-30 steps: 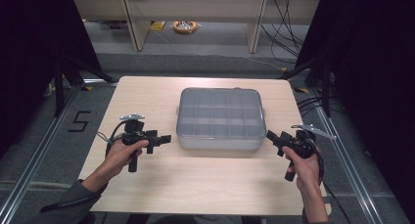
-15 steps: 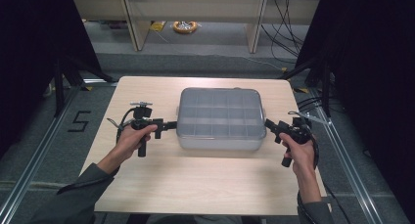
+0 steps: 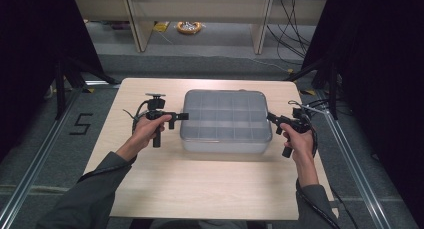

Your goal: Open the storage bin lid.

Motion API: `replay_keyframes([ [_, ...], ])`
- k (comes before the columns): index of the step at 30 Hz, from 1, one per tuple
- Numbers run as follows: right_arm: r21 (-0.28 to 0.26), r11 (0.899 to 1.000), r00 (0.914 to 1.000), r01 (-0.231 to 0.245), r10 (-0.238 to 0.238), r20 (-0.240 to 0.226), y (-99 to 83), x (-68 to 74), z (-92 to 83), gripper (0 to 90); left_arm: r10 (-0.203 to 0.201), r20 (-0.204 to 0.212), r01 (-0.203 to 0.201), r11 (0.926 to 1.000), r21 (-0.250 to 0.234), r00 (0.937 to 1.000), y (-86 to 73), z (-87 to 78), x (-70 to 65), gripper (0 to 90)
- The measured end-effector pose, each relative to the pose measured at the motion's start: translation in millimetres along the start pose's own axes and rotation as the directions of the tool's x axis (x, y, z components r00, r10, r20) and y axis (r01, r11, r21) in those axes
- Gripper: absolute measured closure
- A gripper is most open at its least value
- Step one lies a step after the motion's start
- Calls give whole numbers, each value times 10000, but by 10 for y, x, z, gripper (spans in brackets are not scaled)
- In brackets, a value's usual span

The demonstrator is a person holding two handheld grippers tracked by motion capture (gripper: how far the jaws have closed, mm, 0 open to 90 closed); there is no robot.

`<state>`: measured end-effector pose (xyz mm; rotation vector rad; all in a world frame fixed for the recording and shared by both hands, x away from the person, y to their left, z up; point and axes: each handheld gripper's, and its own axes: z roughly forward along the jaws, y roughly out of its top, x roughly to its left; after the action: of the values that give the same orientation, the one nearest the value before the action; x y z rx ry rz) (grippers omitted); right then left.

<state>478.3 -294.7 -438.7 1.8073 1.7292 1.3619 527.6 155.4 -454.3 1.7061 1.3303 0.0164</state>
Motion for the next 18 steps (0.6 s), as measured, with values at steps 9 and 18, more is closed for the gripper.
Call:
replay_keyframes([
  [9, 490, 9912, 9924, -1231, 1229, 74, 21, 33, 162, 416, -277, 81, 277, 9996, 63, 9996, 73, 133, -4, 354],
  [18, 941, 9839, 9882, -1520, 1532, -57, -2, 92, 292, 451, -492, 177, 487, 9985, 260, 9986, 112, 228, 22, 408],
])
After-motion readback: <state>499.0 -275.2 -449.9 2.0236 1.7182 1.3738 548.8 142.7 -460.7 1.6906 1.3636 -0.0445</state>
